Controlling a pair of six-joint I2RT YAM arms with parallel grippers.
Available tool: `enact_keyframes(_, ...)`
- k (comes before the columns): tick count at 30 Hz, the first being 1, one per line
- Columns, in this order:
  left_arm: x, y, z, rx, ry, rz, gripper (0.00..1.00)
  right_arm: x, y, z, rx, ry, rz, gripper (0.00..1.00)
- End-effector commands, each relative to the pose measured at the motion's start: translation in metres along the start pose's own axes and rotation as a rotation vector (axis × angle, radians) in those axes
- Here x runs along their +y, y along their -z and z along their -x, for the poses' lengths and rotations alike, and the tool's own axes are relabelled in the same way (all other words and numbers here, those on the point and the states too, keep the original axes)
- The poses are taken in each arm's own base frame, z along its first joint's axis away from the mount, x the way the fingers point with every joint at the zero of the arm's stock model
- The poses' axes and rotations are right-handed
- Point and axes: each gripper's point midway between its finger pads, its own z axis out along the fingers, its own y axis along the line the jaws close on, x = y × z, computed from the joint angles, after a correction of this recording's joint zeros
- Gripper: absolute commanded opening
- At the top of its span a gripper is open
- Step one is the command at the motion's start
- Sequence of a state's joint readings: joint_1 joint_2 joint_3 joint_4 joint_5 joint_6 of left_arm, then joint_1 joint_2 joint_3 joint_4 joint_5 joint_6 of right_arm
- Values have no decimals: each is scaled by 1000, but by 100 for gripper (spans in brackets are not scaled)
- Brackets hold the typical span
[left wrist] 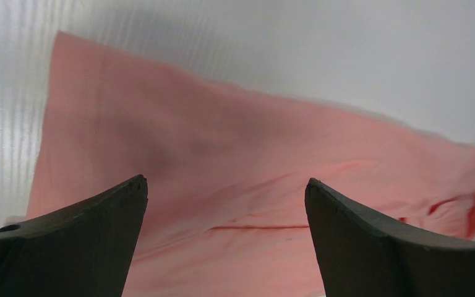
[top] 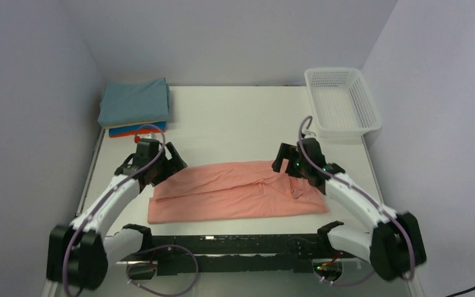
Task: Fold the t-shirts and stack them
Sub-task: Fold the other side of the tshirt into a rectangle
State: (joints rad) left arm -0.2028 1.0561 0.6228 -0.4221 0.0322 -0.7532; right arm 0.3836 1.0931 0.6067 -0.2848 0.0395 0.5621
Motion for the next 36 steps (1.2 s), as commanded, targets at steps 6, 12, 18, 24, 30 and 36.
enact_keyframes(6,38,-37,-53,189,-16,72,99,7,-44,-21,193,126,24,100)
enact_keyframes(12,50,-40,-49,177,-4,123,99,29,-20,-63,340,168,199,100)
enact_keyframes(18,55,-34,-37,129,-3,162,99,69,46,-119,567,256,432,100)
enact_keyframes(24,57,-24,-22,72,-14,188,99,78,94,-126,539,315,509,100)
enact_keyframes(30,50,-19,-18,67,-30,163,99,59,55,-74,277,203,225,100)
enact_keyframes(36,55,-23,-26,87,-24,169,99,44,8,-40,129,145,41,100)
